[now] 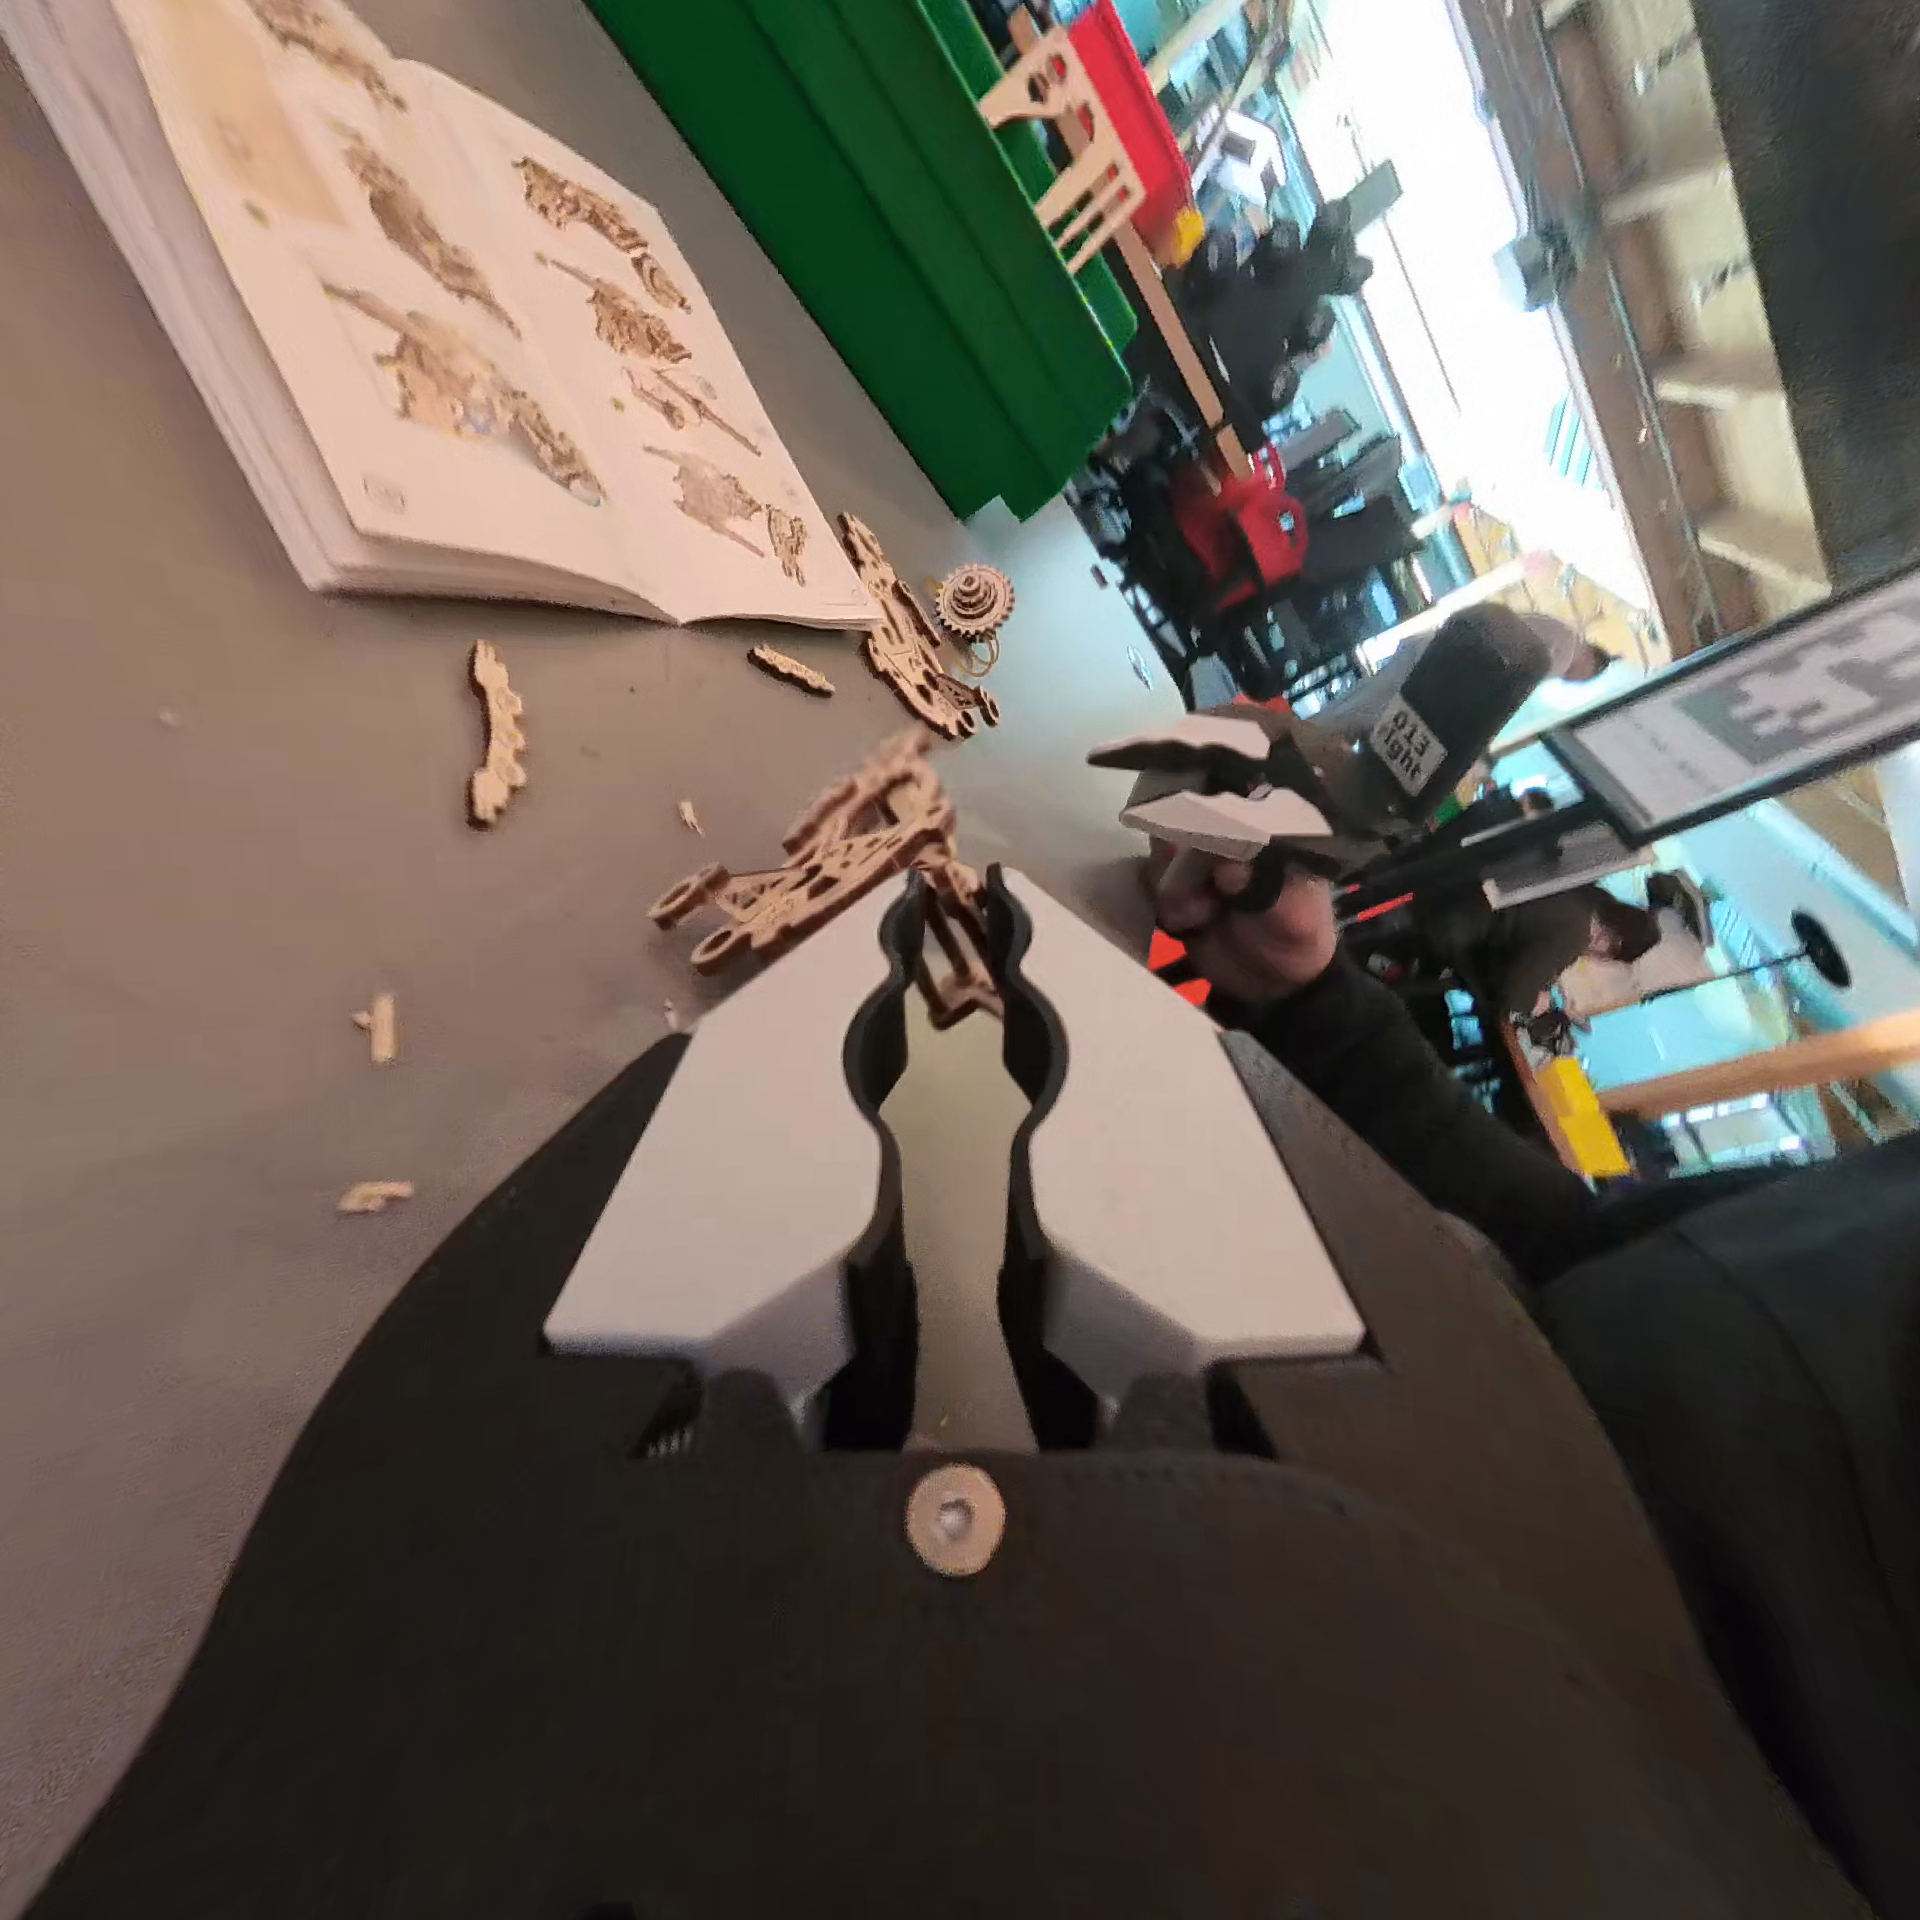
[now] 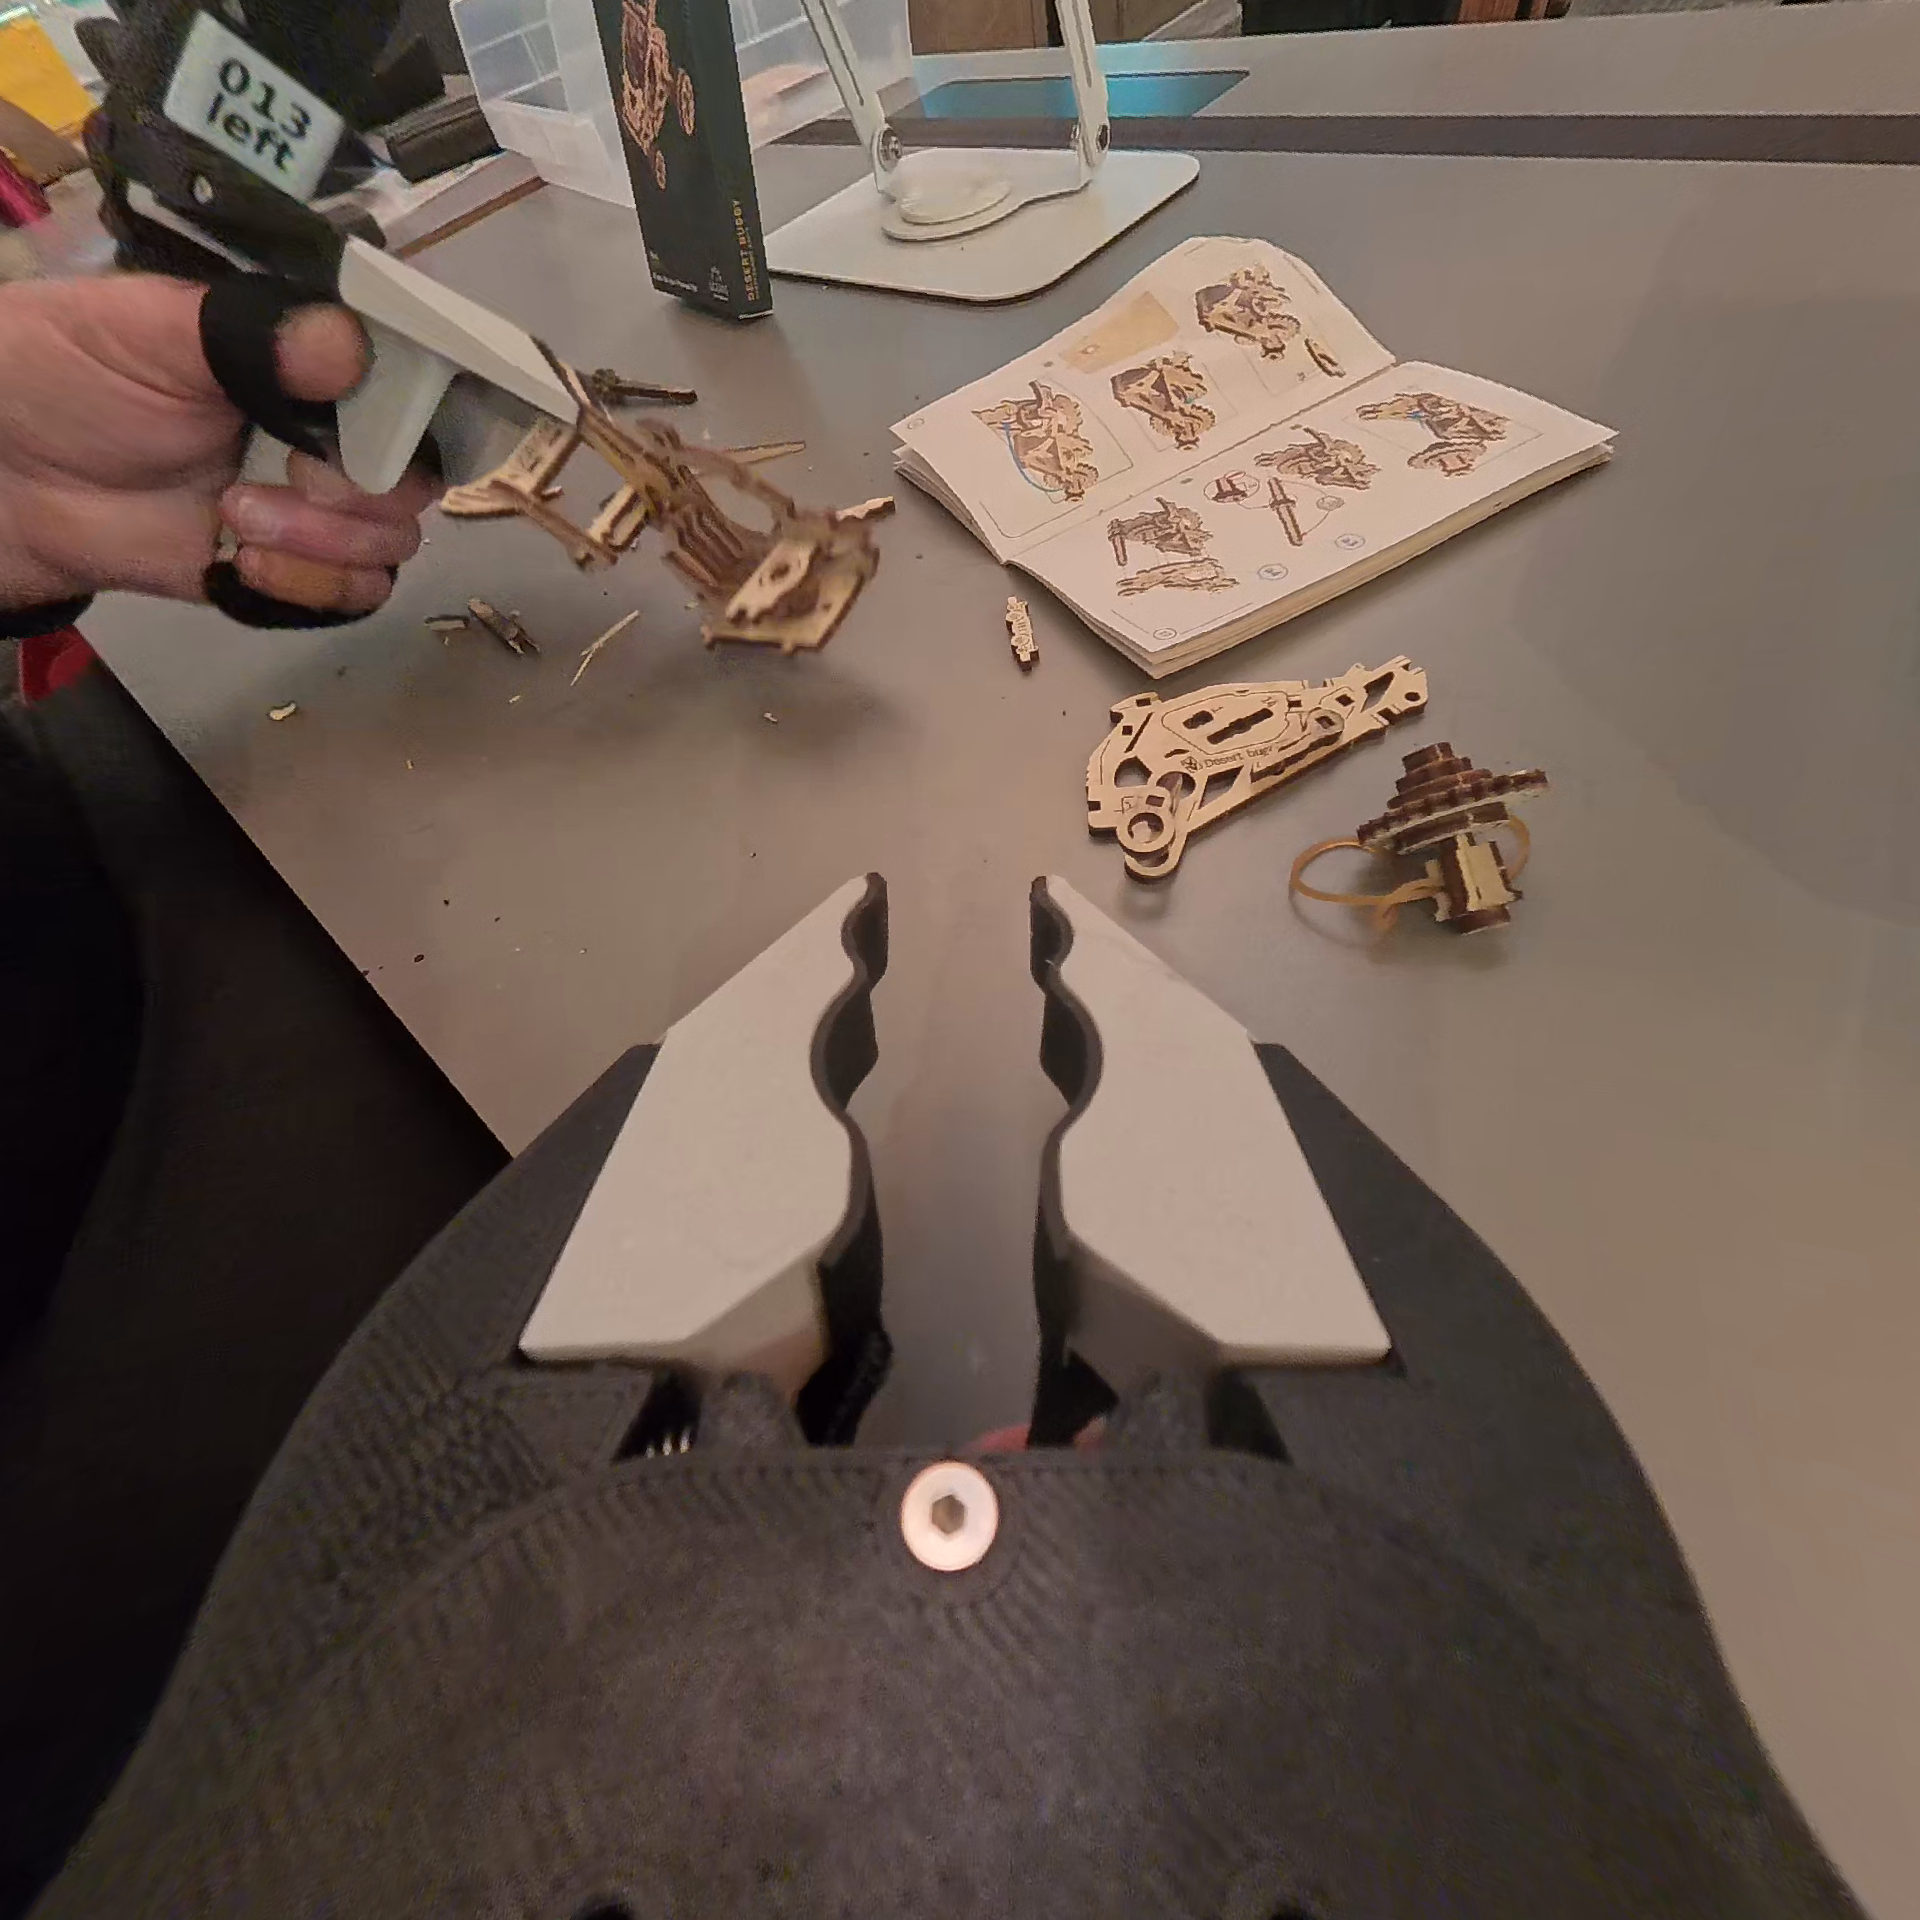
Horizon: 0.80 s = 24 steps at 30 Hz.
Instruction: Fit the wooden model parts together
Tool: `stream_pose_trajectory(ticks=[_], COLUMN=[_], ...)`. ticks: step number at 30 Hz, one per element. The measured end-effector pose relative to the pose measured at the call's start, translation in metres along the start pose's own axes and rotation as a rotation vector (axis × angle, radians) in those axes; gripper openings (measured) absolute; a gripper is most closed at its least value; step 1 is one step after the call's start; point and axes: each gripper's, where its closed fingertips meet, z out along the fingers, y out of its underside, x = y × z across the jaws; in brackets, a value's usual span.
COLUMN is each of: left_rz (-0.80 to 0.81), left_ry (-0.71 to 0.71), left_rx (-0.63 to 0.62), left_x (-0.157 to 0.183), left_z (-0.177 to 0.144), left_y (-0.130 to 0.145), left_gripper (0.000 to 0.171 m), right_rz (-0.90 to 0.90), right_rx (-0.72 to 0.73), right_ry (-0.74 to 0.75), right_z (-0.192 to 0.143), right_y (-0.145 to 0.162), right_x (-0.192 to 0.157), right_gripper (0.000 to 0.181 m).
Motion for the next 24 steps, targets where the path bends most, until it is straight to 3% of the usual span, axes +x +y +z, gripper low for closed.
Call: stream_pose_trajectory(ticks=[5, 8, 12, 15, 20, 24], left_rz=[0.011, 0.026, 0.106, 0.186, 0.295, 0.293], left_ry=[-0.062, -0.049, -0.049, -0.085, -0.254, -0.318], left_rx=[0.023, 0.019, 0.043, 0.085, 0.036, 0.024], left_x=[0.008, 0.011, 0.014, 0.014, -0.007, -0.017], left_z=[0.010, 0.008, -0.011, -0.040, -0.091, -0.115], left_y=[0.015, 0.012, 0.001, -0.008, 0.006, 0.023], left_gripper=[0.006, 0.019, 0.035, 0.036, 0.033, 0.033], right_rz=[-0.002, -0.002, -0.004, -0.034, -0.087, -0.130], right_rx=[0.000, 0.002, 0.025, 0.035, 0.008, -0.117], right_ry=[-0.007, -0.004, 0.014, 0.035, -0.088, -0.154], right_z=[0.000, -0.001, -0.003, -0.004, 0.016, 0.053], right_y=[0.000, 0.000, -0.003, -0.006, -0.020, -0.015], right_x=[-0.001, -0.001, 0.001, -0.002, -0.054, -0.099], right_gripper=[0.024, 0.025, 0.030, 0.037, 0.047, 0.069])
